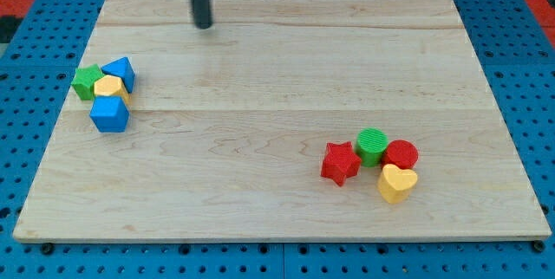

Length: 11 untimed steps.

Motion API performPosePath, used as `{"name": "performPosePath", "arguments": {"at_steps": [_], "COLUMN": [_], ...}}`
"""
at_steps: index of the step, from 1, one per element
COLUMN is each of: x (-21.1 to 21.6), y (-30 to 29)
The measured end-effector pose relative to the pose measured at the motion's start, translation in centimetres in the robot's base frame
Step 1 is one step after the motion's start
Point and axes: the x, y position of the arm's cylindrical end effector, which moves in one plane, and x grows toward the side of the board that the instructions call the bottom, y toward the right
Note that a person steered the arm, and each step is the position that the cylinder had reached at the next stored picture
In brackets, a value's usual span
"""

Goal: Push yellow hexagon to the left of yellow heart

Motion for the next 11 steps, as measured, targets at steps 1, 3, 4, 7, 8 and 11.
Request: {"name": "performPosePath", "arguments": {"at_steps": [1,3,4,7,8,11], "x": [6.2,7.8,5.5,13.9,13.1,15.5], "y": [-6.3,-10.9,-15.7,-13.5,-10.2,-1.4]}}
